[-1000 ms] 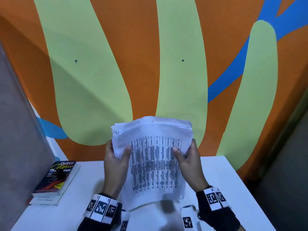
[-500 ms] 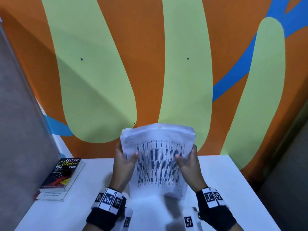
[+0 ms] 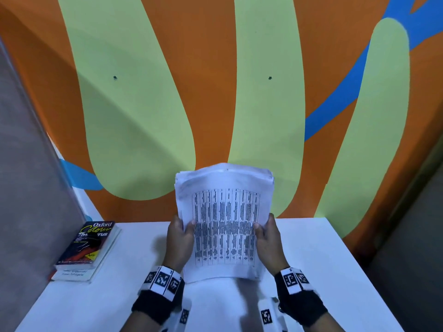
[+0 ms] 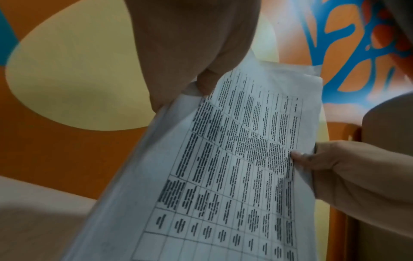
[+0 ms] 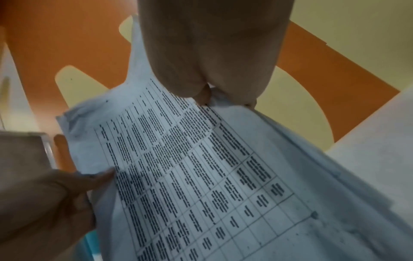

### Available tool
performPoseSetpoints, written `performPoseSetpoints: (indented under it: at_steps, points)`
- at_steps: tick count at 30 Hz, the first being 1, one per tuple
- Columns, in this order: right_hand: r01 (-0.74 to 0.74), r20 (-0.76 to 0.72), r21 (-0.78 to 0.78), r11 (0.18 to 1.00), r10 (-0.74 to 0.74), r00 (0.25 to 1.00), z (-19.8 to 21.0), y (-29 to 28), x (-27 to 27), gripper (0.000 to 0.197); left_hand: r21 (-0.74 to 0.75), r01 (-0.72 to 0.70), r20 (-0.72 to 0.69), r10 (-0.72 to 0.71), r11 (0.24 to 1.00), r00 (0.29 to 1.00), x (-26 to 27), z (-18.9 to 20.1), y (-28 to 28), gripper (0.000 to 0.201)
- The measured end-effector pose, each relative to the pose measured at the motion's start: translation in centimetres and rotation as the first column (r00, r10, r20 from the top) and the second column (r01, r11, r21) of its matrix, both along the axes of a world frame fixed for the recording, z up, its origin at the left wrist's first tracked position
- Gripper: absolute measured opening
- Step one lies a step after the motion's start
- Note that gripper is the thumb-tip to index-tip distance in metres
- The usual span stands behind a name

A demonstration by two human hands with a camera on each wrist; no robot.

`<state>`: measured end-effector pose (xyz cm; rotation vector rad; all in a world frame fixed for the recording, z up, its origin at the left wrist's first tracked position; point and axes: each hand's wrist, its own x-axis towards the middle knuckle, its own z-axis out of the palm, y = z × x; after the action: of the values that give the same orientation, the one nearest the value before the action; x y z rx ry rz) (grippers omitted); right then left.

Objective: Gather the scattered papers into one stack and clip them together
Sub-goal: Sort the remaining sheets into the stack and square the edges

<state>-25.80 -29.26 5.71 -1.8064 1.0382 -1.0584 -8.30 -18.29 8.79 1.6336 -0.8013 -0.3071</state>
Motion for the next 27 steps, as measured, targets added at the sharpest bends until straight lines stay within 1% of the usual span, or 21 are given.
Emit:
performPoseSetpoints:
  at_steps: [2,3,4,5,7,8,10,12,13,14,16,17,19,20,21,22,23,24,25,26,27]
  points:
    - [-0.005,0.052,-0.03,1.0,0.006,0.999,1.2,0.1,0.1,0.025,-0.051,-0.013,-0.008,0.012,0.999,1.0,0.1,0.4,0.0,0.019]
    - [-0.025,0.085,-0.032,0.999,0.027,0.996,1.8,0.1,0.1,0.021,-0.068,0.006,-0.032,-0.008,0.998,0.999,0.3,0.5,0.0,0.015]
    - [-0.063,0.134,-0.03,0.998,0.066,0.989,2.1,0.1,0.0,0.023,-0.087,0.025,-0.063,-0.031,0.996,0.998,0.5,0.6,0.0,0.018]
    - [-0.088,0.157,-0.006,0.996,0.088,0.984,2.1,0.1,0.0,0.029,-0.066,0.042,-0.1,-0.049,0.997,0.994,0.6,0.5,0.1,0.033]
    - [-0.105,0.142,0.045,0.993,0.098,0.985,1.4,0.2,-0.1,0.034,-0.025,0.063,-0.082,-0.065,0.998,0.995,1.0,-0.2,0.2,0.059]
    - [-0.106,0.138,0.062,0.992,0.097,0.986,1.1,0.4,0.0,0.031,-0.007,0.066,-0.057,-0.067,0.998,0.996,1.2,-0.7,0.2,0.061]
    - [-0.091,0.156,0.068,0.994,0.079,0.985,0.9,0.6,0.1,0.028,-0.005,0.061,-0.035,-0.061,0.998,0.998,1.5,-1.4,0.0,0.049]
    - [-0.063,0.161,0.028,0.998,0.058,0.985,1.7,0.3,0.3,0.025,-0.023,0.046,-0.042,-0.047,0.999,0.998,1.7,-0.9,-0.1,0.043]
    - [-0.054,0.13,-0.005,0.999,0.054,0.99,2.4,0.0,0.3,0.021,-0.047,0.023,-0.061,-0.026,0.999,0.998,1.9,-0.2,0.1,0.046]
    - [-0.071,0.095,-0.047,0.996,0.075,0.993,3.3,-0.2,0.3,0.017,-0.1,-0.011,-0.056,0.005,0.995,0.998,2.3,0.5,0.3,0.058]
    - [-0.131,-0.032,-0.108,0.986,0.128,0.991,4.9,-0.9,0.1,0.006,-0.18,-0.098,0.071,0.112,0.979,0.991,2.9,2.7,1.2,0.091]
    - [-0.171,-0.103,-0.121,0.978,0.159,0.982,5.8,-1.1,-0.1,0.005,-0.173,-0.109,0.19,0.142,0.979,0.971,3.2,4.2,1.8,0.104]
    - [-0.244,-0.219,-0.136,0.96,0.211,0.953,7.6,-1.2,-0.2,0.018,-0.09,-0.083,0.435,0.114,0.992,0.893,3.6,6.7,2.5,0.113]
    - [-0.279,-0.263,-0.139,0.95,0.236,0.935,8.5,-1.1,-0.2,0.027,-0.019,-0.047,0.483,0.051,0.999,0.874,4.0,7.8,2.5,0.111]
    - [-0.313,-0.295,-0.135,0.94,0.263,0.919,9.2,-1.0,-0.1,0.032,0.053,0.018,0.46,-0.041,0.998,0.887,4.5,8.7,2.4,0.105]
    - [-0.34,-0.316,-0.141,0.93,0.283,0.905,9.9,-0.8,0.1,0.035,0.107,0.111,0.38,-0.144,0.988,0.914,4.7,9.3,2.2,0.091]
    - [-0.356,-0.337,-0.149,0.923,0.291,0.895,10.1,-0.7,0.2,0.036,0.145,0.202,0.292,-0.237,0.969,0.927,4.7,9.5,2.1,0.066]
    - [-0.364,-0.343,-0.165,0.917,0.293,0.893,10.5,-0.5,0.4,0.035,0.159,0.252,0.239,-0.285,0.955,0.928,4.6,9.4,2.0,0.038]
    - [-0.357,-0.332,-0.164,0.92,0.289,0.898,10.5,-0.6,0.3,0.028,0.141,0.278,0.216,-0.304,0.95,0.928,4.4,9.2,2.2,0.019]
    - [-0.326,-0.302,-0.161,0.931,0.269,0.915,10.5,-0.6,-0.2,0.016,0.099,0.284,0.207,-0.299,0.954,0.931,4.2,8.9,2.4,0.019]
    - [-0.261,-0.264,-0.161,0.952,0.214,0.941,10.1,-1.1,-0.9,0.022,0.037,0.289,0.19,-0.29,0.957,0.938,4.1,8.5,2.7,0.025]
